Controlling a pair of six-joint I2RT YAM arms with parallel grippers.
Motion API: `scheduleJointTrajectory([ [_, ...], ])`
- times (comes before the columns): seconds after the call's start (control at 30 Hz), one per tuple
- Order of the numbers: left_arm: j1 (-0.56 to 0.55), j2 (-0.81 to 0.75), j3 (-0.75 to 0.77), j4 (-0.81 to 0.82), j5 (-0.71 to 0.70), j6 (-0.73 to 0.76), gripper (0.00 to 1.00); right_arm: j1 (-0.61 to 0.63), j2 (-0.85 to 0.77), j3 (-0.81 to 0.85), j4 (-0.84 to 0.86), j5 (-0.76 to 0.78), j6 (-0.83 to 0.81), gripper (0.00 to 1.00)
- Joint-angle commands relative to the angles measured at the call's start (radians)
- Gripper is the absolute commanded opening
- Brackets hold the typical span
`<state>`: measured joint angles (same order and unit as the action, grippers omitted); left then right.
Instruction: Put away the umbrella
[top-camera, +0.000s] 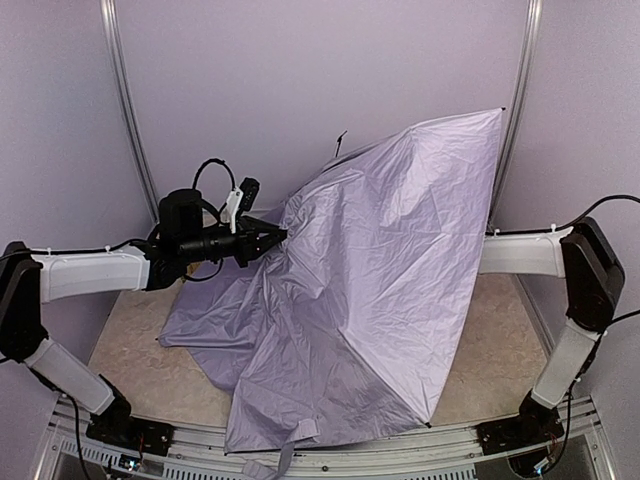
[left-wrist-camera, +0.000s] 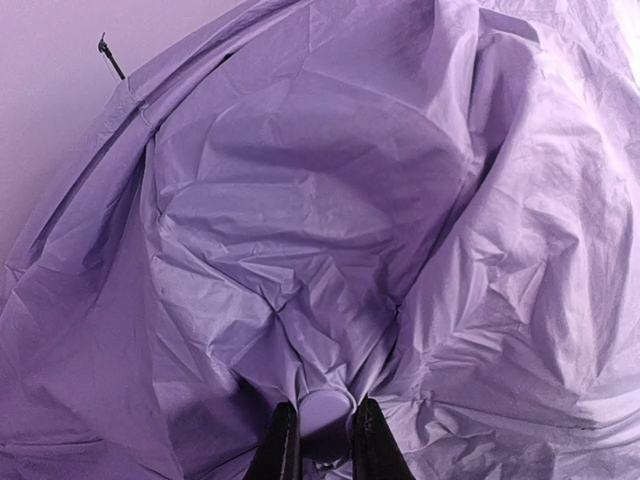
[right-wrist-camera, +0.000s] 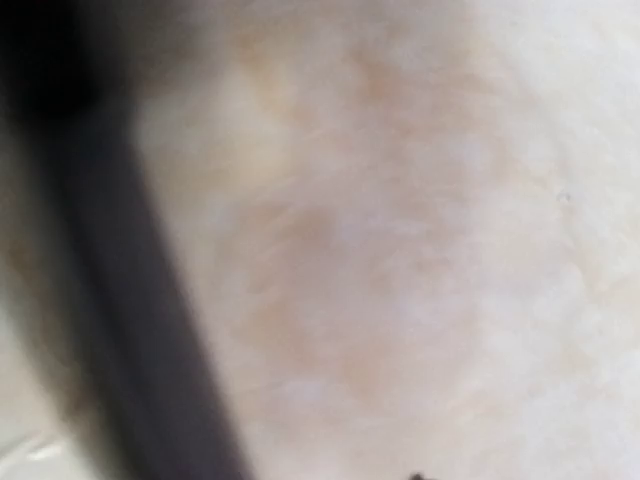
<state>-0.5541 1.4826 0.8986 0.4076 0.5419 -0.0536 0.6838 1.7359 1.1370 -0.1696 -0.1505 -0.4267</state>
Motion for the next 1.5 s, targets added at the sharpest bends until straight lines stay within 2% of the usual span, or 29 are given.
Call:
scheduleJointTrajectory([
  [0.0,-0.029,-0.041,0.021,-0.079,-0.009,0.060,0.00,-0.006,-0.043,0.003,0.146,0.001,0.018,0.23],
  [0.13,-0.038,-0.076,0.028,-0.097,-0.009,0.075,0.00,-0.006,-0.103,-0.034,0.190,-0.066,0.026,0.03],
  [0.2,-0.042,-0.098,0.039,-0.105,-0.001,0.076,0.00,-0.005,-0.126,-0.041,0.196,-0.105,0.035,0.00],
  [0.23,-0.048,-0.113,0.047,-0.109,-0.005,0.078,0.10,-0.004,-0.137,-0.043,0.201,-0.127,0.042,0.00],
  [0.3,-0.060,-0.161,0.055,-0.103,-0.027,0.080,0.61,-0.005,-0.170,-0.056,0.234,-0.189,0.064,0.00],
  [0.33,-0.063,-0.193,0.051,-0.083,-0.039,0.075,0.80,-0.004,-0.191,-0.071,0.267,-0.226,0.081,0.00],
  [0.4,-0.060,-0.259,0.027,-0.013,-0.061,0.049,0.98,-0.004,-0.242,-0.112,0.367,-0.339,0.114,0.00],
  [0.5,-0.058,-0.337,-0.014,0.082,-0.124,0.014,0.99,-0.003,-0.281,-0.171,0.549,-0.497,0.198,0.00],
  [0.57,-0.053,-0.346,-0.008,0.079,-0.156,0.002,0.99,0.011,-0.277,-0.178,0.660,-0.555,0.239,0.00],
  [0.7,-0.075,-0.292,0.051,0.056,-0.126,0.000,0.99,0.081,-0.233,-0.154,0.738,-0.555,0.224,0.00],
  [1.0,-0.216,-0.174,0.223,-0.009,-0.095,0.092,0.99,0.168,-0.021,0.013,0.870,-0.589,0.270,0.00],
  [1.2,-0.271,-0.136,0.331,-0.068,-0.141,0.158,0.99,0.172,0.050,0.211,0.775,-0.550,0.264,0.00],
  [1.37,-0.309,-0.101,0.375,-0.050,-0.266,0.186,0.98,0.192,0.083,0.247,0.771,-0.539,0.256,0.00],
  [1.47,-0.310,-0.074,0.369,-0.047,-0.274,0.192,0.91,0.212,0.093,0.260,0.730,-0.524,0.238,0.00],
])
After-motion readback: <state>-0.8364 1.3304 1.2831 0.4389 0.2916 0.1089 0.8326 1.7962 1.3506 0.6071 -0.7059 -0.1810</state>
